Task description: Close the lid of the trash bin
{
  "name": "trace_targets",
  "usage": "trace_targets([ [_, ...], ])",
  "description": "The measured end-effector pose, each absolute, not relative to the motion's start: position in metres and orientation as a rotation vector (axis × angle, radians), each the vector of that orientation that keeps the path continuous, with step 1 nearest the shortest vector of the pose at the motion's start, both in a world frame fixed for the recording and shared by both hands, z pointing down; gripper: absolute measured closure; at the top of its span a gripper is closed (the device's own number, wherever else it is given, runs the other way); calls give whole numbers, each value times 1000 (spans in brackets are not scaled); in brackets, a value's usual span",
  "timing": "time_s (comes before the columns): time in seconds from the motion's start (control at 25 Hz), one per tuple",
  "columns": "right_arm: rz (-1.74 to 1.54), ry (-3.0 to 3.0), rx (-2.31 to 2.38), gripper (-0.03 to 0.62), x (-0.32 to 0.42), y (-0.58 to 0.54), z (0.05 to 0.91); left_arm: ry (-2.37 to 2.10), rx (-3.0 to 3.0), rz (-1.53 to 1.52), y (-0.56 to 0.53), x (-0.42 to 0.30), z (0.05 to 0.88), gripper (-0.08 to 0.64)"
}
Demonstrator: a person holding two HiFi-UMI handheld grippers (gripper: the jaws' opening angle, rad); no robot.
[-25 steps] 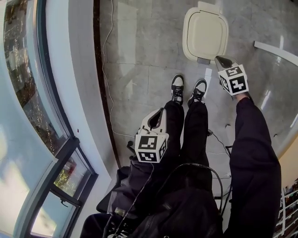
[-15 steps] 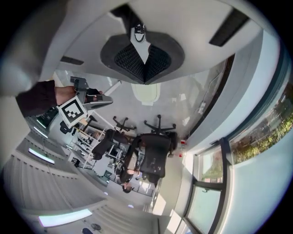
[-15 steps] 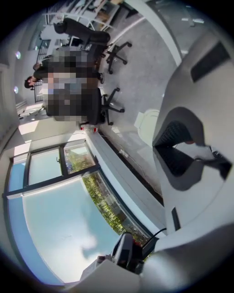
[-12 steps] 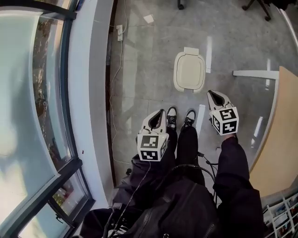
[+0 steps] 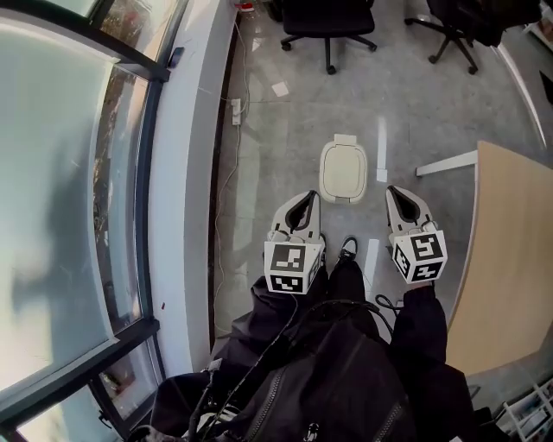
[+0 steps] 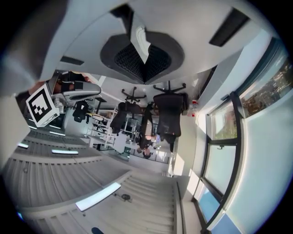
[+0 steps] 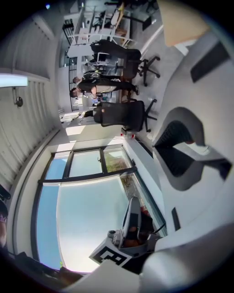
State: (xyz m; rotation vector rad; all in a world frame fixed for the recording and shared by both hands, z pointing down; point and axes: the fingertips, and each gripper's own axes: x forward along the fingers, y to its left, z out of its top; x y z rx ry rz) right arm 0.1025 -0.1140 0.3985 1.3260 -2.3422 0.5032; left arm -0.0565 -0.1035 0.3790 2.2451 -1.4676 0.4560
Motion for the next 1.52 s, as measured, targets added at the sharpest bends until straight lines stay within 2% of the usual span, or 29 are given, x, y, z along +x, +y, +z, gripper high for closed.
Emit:
trace_targets([
  [0.24, 428, -2455, 1439, 592, 99, -103, 303, -1517, 2363, 341, -104, -48, 296, 558],
  [0.6, 38, -2608, 1531, 592, 92, -94, 156, -1543, 2590, 117, -106, -17, 167, 558],
  [1.0, -103, -2674, 1635, 591, 101, -73, 77, -1546, 2697, 41, -98, -5, 107, 558],
  [1.52, -192, -2689, 1677, 592, 102, -63, 50, -1532, 2766, -16, -95, 8, 80, 558],
])
